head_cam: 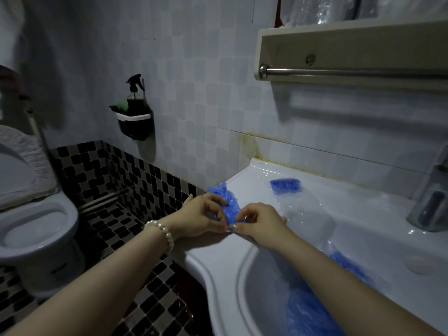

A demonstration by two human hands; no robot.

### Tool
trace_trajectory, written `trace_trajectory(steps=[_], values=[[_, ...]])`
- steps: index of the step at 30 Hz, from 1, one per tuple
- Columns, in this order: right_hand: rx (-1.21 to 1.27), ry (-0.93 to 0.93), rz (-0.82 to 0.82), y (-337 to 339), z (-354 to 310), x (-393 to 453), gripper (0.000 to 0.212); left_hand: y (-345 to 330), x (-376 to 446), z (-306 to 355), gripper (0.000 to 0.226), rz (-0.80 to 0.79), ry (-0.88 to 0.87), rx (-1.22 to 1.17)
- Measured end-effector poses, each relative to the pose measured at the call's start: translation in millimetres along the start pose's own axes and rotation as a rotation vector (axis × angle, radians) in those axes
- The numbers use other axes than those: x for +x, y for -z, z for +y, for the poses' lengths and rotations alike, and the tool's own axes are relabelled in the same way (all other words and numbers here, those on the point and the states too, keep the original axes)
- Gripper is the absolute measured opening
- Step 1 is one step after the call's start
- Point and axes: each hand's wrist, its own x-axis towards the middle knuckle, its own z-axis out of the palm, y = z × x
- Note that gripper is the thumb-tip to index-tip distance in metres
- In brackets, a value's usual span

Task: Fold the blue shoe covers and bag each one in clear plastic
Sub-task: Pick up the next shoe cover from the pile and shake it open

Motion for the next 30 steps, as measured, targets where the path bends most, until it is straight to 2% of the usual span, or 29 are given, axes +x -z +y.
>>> trace_trajectory(steps=[2,3,7,9,12,14,17,20,22,25,27,30], values=[[0.218,0.116,-0.02,3.7,10.9,-4.6,0.026,0.4,0.8,-0.7,0.026,-0.003,-0.004,-0.005],[0.241,0.141,-0.023,4.6,15.0,-6.3,0.024,0.8,1.1,-0.9,0.024,-0.008,-0.005,-0.008],[-0.009,0.174,0.07,0.6,17.5,-3.2,0.01,-0.5,2.5,-2.0,0.021,-0.012,-0.008,0.006],[-0.146,0.149,0.036,-1.4,9.5,-1.3,0.01,-1.6,2.5,-4.1,0.022,0.015,-0.02,0.015],[-0.283,0.018,-0.029,-3.6,-2.4,4.8,0.028,-1.7,2.6,-6.0,0.024,0.048,-0.04,0.024],[-0.38,-0.054,-0.039,-6.4,-9.2,10.6,0.022,-1.7,1.7,-4.4,0.024,0.047,-0.029,0.013],[-0.45,-0.124,-0.054,-10.1,-13.5,15.5,0.028,-2.4,-0.3,-0.2,0.03,0.043,-0.035,0.053],[-0.307,-0.104,-0.044,-5.4,-9.1,12.5,0.018,-1.6,-0.7,-1.1,0.025,0.043,-0.064,0.124],[-0.045,0.0,-0.022,1.2,1.7,7.3,0.018,-0.8,0.7,-3.7,0.018,0.037,-0.058,0.1],[0.256,0.177,-0.024,8.8,17.5,-2.6,0.027,-1.5,1.8,-4.8,0.025,0.03,-0.044,0.072],[0.259,0.203,-0.014,7.2,23.1,-3.1,0.023,-1.0,1.9,-3.6,0.029,0.016,-0.037,0.052],[0.004,0.215,0.071,0.8,18.2,3.5,0.01,-0.4,1.0,1.9,0.02,-0.008,-0.057,0.115]])
